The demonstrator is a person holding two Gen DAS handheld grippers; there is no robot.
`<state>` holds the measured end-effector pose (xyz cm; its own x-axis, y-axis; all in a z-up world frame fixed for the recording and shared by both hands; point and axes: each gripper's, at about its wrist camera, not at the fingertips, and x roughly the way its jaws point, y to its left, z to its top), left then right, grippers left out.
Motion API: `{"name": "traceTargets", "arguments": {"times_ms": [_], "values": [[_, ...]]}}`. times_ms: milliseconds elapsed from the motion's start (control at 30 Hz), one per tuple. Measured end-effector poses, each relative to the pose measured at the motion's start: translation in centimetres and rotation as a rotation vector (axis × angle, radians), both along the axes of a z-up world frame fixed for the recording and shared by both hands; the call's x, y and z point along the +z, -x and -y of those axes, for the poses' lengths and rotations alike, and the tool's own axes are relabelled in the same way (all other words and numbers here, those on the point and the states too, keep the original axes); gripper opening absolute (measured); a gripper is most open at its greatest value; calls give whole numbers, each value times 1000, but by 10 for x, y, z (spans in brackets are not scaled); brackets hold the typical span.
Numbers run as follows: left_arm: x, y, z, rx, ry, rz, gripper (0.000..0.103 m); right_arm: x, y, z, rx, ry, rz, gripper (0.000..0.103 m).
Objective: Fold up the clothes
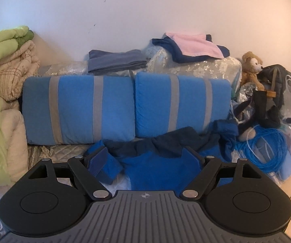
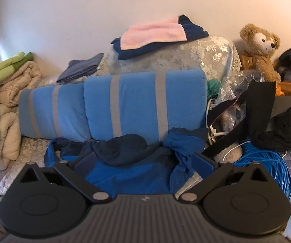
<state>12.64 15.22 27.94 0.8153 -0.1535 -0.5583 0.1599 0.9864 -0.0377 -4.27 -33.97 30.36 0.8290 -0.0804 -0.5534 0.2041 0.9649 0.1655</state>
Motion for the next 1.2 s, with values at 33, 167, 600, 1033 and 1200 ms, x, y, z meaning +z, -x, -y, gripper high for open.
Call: {"name": "traceTargets", "arguments": {"times_ms": [33, 167, 600, 1033, 1200], "values": [[-1, -4, 1, 5, -1, 4, 78, -3, -4, 2, -6, 3, 0, 103], [-10, -21, 2, 11, 4, 9, 78, -16, -21, 10, -25, 17, -10, 103], [-82, -77, -18, 49, 43, -81, 78, -91, -58, 29, -7, -44, -105, 103], [-133, -124, -31, 46, 126, -175, 78, -150, -95, 27, 17, -45, -236, 103], [-130, -156, -17, -25, 139, -163, 78, -144, -119, 18, 57, -58, -202, 103]]}}
